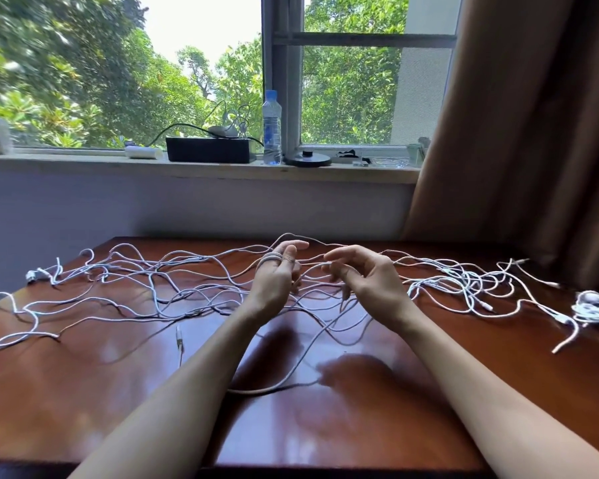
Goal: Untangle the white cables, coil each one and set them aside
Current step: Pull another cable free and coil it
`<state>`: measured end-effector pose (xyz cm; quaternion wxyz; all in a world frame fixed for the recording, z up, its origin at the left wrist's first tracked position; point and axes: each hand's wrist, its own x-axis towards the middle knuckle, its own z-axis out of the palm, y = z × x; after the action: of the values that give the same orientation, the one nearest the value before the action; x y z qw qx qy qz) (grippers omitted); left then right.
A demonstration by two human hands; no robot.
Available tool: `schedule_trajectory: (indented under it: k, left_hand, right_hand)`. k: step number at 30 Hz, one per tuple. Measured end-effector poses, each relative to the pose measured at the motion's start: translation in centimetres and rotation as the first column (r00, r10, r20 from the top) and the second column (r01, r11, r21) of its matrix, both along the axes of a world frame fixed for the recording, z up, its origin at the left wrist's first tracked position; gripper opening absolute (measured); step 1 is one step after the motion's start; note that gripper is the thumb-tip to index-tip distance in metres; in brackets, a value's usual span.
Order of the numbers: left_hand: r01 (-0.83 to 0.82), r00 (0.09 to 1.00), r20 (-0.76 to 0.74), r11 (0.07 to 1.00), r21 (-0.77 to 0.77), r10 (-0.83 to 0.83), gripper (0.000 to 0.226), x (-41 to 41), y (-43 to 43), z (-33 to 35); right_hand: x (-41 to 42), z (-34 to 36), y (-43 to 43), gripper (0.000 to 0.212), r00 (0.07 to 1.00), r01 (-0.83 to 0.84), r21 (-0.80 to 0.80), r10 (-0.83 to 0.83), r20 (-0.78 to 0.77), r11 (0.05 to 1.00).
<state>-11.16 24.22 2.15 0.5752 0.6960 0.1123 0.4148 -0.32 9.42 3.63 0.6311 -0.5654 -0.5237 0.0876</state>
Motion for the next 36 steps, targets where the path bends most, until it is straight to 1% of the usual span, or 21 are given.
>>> schedule_trajectory:
  k: [4,7,10,13,16,18,21,23,24,27,29,31,33,36]
  left_hand:
    - [0.014,0.999,-0.047,1.000,0.027,-0.013,0.032,-0.2,-0.5,0.1]
    - [0.030,0.996,-0.080,0.998,0.052,-0.026,0.034,-0.2,-0.6,0.0]
    - [0.105,0.990,-0.101,0.992,0.067,-0.098,0.036,-0.1,-0.5,-0.4]
    - [0.186,0.971,-0.172,0.976,0.115,-0.165,0.029,-0.4,-0.5,-0.4]
    - [0.158,0.961,-0.265,0.949,0.275,-0.083,0.021,-0.6,-0.1,-0.8]
    - [0.092,0.961,-0.275,0.938,0.333,0.003,0.020,-0.4,0.2,-1.2]
    - [-0.057,0.951,-0.256,0.914,0.401,0.172,0.033,-0.2,0.6,-1.3]
    - [-0.079,0.946,-0.257,0.908,0.412,0.199,0.039,-0.1,0.7,-1.2]
    - [-0.060,0.953,-0.252,0.921,0.386,0.168,0.040,-0.2,0.5,-1.0]
    - [0.043,0.979,-0.202,0.980,0.196,-0.003,0.046,-0.5,-0.1,-0.4]
    - [0.102,0.980,-0.182,0.990,0.096,-0.084,0.054,-0.9,-0.5,-0.1]
    - [0.147,0.973,-0.184,0.989,0.022,-0.141,0.058,-0.9,-0.5,0.1]
    - [0.190,0.964,-0.176,0.980,-0.062,-0.198,0.059,-0.9,-0.6,0.2]
    - [0.251,0.949,-0.133,0.942,-0.223,-0.285,0.059,-1.1,-0.7,0.5]
  right_hand:
    - [-0.1,0.2,0.0,0.015,0.988,-0.024,0.018,0.027,-0.150,1.000]
    - [-0.1,0.4,0.1,0.014,0.978,-0.010,0.022,0.015,-0.206,1.000]
    - [0.1,0.5,0.0,0.014,0.986,0.020,0.031,-0.015,-0.166,0.999]
    - [0.2,0.5,-0.1,0.016,0.993,0.026,0.025,-0.023,-0.114,0.999]
    - [0.2,0.6,-0.4,0.016,0.997,0.004,0.018,-0.003,-0.081,1.000]
    - [0.3,0.7,-0.6,0.020,0.997,-0.009,0.004,0.010,-0.071,1.000]
    - [0.3,0.6,-0.6,0.023,1.000,0.002,-0.018,-0.002,-0.010,1.000]
    - [0.4,0.3,-0.4,0.018,0.998,0.039,-0.030,-0.038,0.042,0.999]
    - [0.5,0.2,-0.2,0.016,0.996,0.070,-0.032,-0.068,0.066,0.997]
    - [1.2,-0.1,0.0,0.014,0.961,0.226,-0.017,-0.220,0.168,0.974]
    - [1.9,-0.3,0.0,0.013,0.918,0.323,-0.013,-0.310,0.248,0.946]
    - [2.5,-0.4,-0.1,0.016,0.879,0.379,-0.023,-0.352,0.321,0.925]
    - [2.7,-0.5,-0.1,0.014,0.878,0.371,-0.031,-0.339,0.338,0.928]
    - [2.6,-0.6,0.1,0.007,0.930,0.272,-0.058,-0.247,0.273,0.961]
